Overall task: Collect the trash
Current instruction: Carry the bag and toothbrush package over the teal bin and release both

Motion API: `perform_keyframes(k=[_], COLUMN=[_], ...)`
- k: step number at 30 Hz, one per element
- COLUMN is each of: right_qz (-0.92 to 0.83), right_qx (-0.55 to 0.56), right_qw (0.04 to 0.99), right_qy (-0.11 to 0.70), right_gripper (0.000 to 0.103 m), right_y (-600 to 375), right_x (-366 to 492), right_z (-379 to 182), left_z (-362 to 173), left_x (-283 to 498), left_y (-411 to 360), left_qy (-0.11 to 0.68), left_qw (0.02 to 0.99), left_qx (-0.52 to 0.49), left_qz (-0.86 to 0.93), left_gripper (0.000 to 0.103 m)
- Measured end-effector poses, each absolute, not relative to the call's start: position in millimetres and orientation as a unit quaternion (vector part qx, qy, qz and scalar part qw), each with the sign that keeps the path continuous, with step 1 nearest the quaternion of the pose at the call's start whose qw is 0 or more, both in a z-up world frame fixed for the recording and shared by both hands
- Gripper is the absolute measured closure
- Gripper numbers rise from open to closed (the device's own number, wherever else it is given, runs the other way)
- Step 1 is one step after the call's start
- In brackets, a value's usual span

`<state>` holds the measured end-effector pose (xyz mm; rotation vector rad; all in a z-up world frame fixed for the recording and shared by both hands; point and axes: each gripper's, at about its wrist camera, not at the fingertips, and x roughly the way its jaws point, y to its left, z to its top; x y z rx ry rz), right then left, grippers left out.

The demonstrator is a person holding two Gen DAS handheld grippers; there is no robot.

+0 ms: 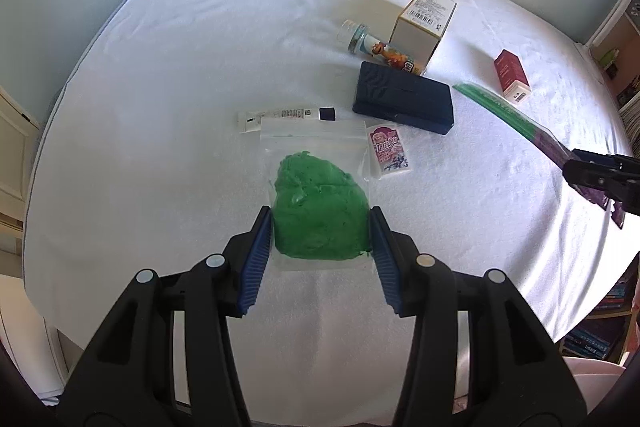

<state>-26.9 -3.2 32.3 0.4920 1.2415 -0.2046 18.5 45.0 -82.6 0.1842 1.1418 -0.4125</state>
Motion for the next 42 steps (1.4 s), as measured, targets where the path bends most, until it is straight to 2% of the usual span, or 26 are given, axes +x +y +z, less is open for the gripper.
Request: perform_keyframes(k=[4,5,6,14,24,29,42], right_qz=[-0.088,-0.088,-0.085,-0.077,-0.041,-0.01,0.122], right_qx=[0.233,0.232,0.232,0.217,0.164,0.134,0.083], right_qw=[0.791,0.793,0.796,0.806,0.847,0.867,0.875], right_qy=[0.559,0.556,0.553,0.546,0.504,0.481,0.461], right_gripper=[0.063,0.071,0.072,0.074,0.076,0.083,0.083], right_y=[5,6,7,14,33,44,100], right_x=[-32,-33,-33,-37,-28,-14,46], right_z=[43,46,49,54,92,120,145], left_z=[-82,-82,-81,-78,-67,-55,-34], left_x=[15,14,12,1,-9,-12,-27], left_y=[47,47,47,49,61,71,130], left_qy=[0.532,0.532,0.531,0.526,0.518,0.508,0.493], left_qw=[0.82,0.82,0.82,0.824,0.835,0.846,0.867], left_qx=[0.084,0.084,0.085,0.086,0.076,0.063,0.011], left_qz=[-0.195,-0.195,-0.195,-0.191,-0.169,-0.151,-0.064], left_gripper=[0.057,0.057,0.057,0.057,0.057,0.057,0.057])
